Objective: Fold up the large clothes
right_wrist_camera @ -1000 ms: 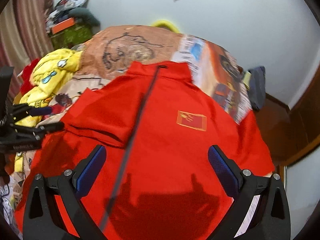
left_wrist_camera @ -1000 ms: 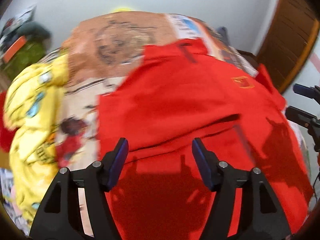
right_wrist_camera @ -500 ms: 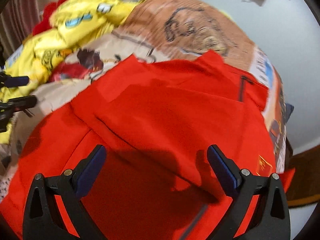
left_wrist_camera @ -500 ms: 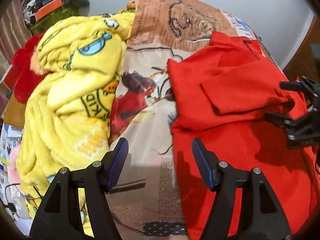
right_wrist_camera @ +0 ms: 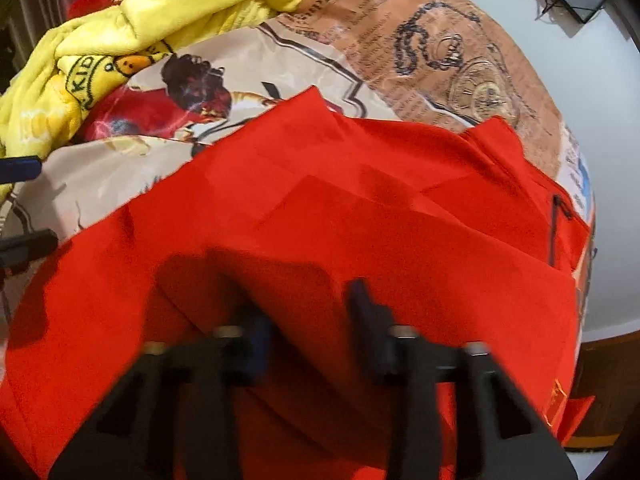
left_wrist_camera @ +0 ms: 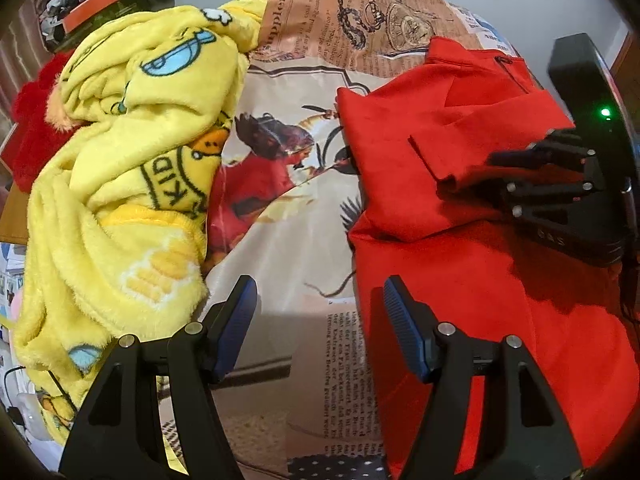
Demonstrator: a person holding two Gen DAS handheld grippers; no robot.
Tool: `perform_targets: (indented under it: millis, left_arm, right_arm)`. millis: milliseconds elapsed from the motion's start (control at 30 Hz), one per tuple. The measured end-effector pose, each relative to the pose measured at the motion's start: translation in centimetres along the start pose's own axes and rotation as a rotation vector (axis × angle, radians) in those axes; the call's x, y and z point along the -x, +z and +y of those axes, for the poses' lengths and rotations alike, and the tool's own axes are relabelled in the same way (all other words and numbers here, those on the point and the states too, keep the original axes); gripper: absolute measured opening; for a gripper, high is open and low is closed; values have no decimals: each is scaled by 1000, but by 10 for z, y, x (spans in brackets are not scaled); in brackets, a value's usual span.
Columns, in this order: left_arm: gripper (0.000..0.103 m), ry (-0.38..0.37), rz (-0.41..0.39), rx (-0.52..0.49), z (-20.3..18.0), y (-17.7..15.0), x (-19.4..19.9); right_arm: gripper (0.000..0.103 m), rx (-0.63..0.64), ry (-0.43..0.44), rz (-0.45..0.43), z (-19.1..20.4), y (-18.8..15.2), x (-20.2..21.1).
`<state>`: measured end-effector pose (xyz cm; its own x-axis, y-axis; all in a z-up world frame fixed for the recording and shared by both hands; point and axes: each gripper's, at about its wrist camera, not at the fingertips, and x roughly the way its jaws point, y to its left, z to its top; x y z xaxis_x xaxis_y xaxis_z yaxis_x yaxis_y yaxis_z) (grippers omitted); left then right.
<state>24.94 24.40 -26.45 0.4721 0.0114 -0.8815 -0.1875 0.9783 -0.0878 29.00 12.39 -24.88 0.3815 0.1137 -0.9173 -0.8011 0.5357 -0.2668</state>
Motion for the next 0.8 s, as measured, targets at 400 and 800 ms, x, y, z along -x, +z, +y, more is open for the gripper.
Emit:
perform_targets:
  millis: [400, 800]
  left_arm:
    - [65, -37, 40, 28, -21, 36, -21]
    - [65, -81, 53, 75, -43, 48, -31]
  right_arm:
    - [5, -294, 40, -248, -86, -31, 88]
    - [6, -419, -60, -313, -160, -111, 132]
